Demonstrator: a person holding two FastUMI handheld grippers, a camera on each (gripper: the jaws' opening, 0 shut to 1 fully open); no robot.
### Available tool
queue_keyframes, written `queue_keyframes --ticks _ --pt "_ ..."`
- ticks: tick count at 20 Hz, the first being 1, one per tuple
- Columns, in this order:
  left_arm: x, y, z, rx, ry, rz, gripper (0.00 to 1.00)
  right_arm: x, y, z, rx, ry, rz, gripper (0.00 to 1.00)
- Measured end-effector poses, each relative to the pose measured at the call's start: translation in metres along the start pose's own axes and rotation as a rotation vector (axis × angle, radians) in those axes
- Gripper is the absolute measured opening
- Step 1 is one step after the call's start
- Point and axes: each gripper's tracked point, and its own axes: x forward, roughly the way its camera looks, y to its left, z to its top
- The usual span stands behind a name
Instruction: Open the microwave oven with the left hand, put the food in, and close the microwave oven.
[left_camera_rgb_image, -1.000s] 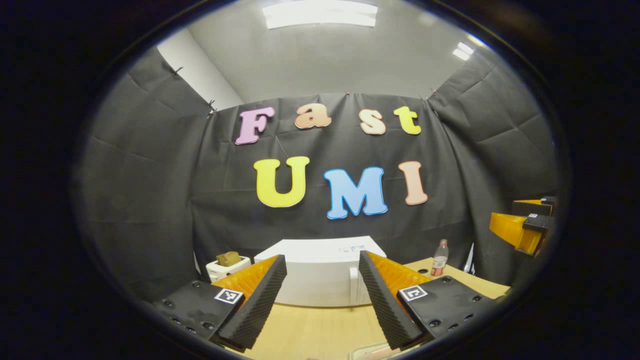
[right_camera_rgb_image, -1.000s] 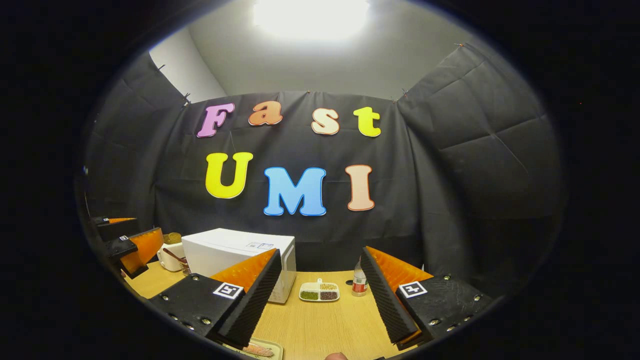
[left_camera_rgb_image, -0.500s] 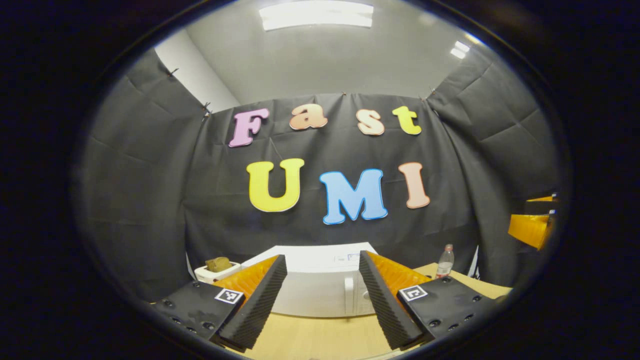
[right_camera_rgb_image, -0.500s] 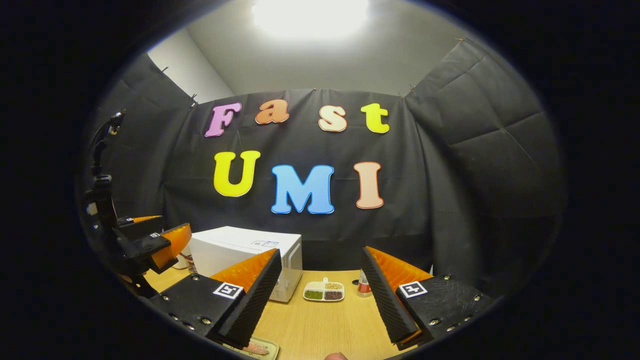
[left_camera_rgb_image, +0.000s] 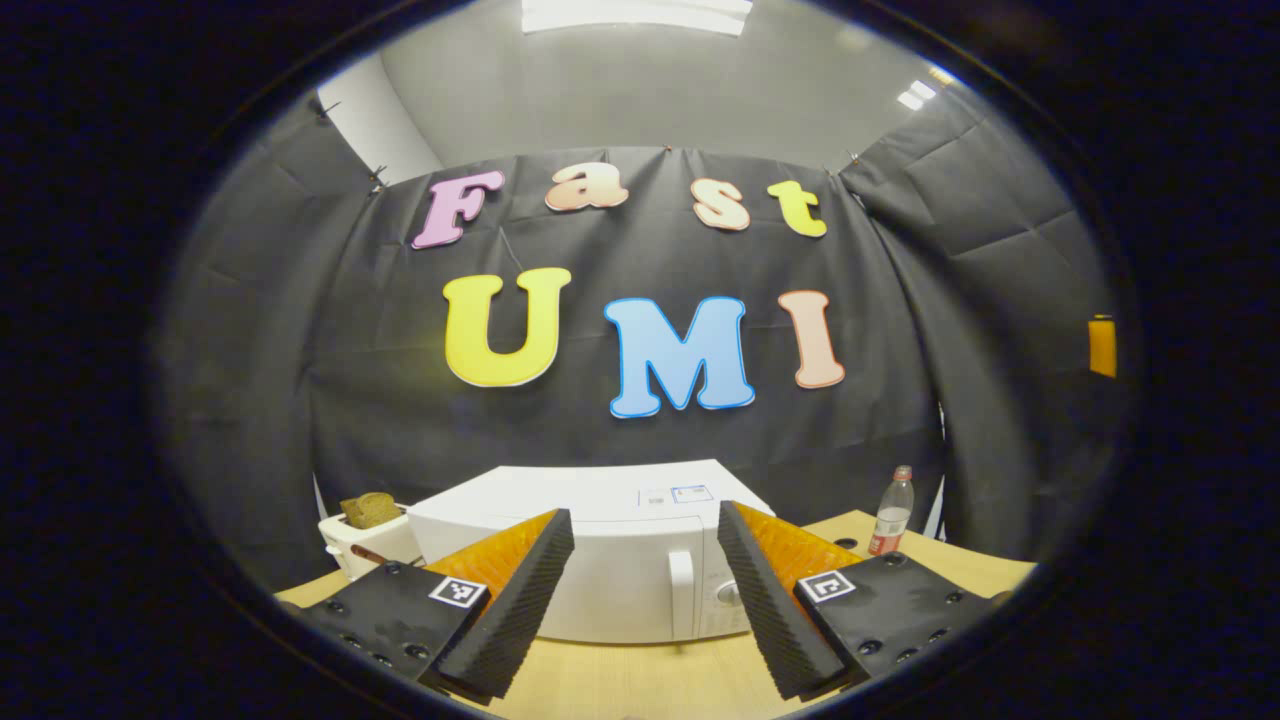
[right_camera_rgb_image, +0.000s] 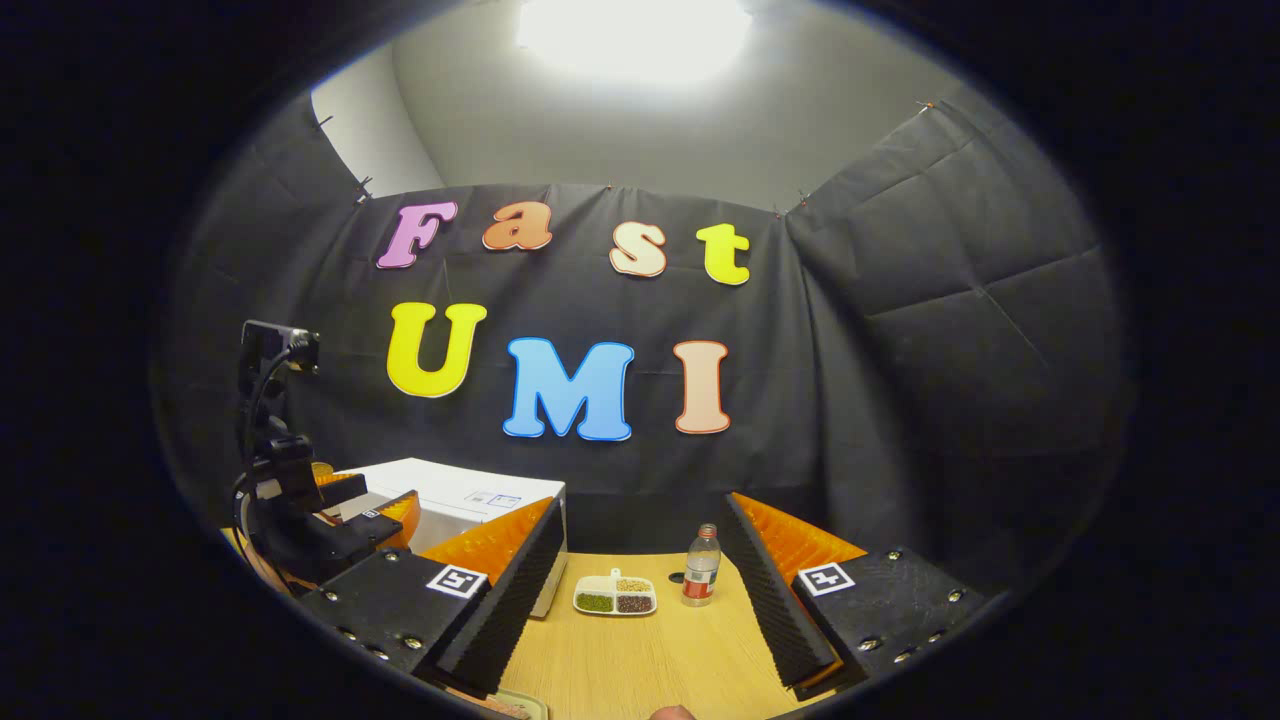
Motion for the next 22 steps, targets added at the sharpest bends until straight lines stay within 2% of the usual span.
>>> queue_keyframes --ticks 5,11,12,17,19,20,21,22 --pt "0.034 -0.015 -0.049 0.021 0.057 -0.059 0.97 -0.001 -0.011 -0.007 -0.024 0.033 -0.078 0.97" --pt "0.069 -0.024 -0.107 0.04 0.154 -0.085 0.99 -0.005 -0.011 -0.011 -0.071 0.055 -0.135 0.97" --pt "0.074 -0.025 -0.116 0.036 0.17 -0.088 0.94 -0.005 -0.01 -0.011 -0.078 0.059 -0.141 0.97" --pt "0.098 -0.031 -0.159 0.032 0.251 -0.103 0.94 -0.008 -0.014 -0.016 -0.091 0.079 -0.181 0.97" --pt "0.107 -0.033 -0.171 0.041 0.273 -0.114 0.78 -0.008 -0.015 -0.019 -0.1 0.092 -0.19 0.97" --pt "0.108 -0.036 -0.174 0.038 0.28 -0.124 0.63 -0.01 -0.013 -0.018 -0.101 0.096 -0.192 0.97" --pt "0.109 -0.038 -0.177 0.035 0.286 -0.131 0.72 -0.01 -0.014 -0.019 -0.102 0.097 -0.193 0.97" --pt "0.11 -0.041 -0.178 0.032 0.288 -0.14 0.67 -0.01 -0.014 -0.019 -0.104 0.097 -0.196 0.97"
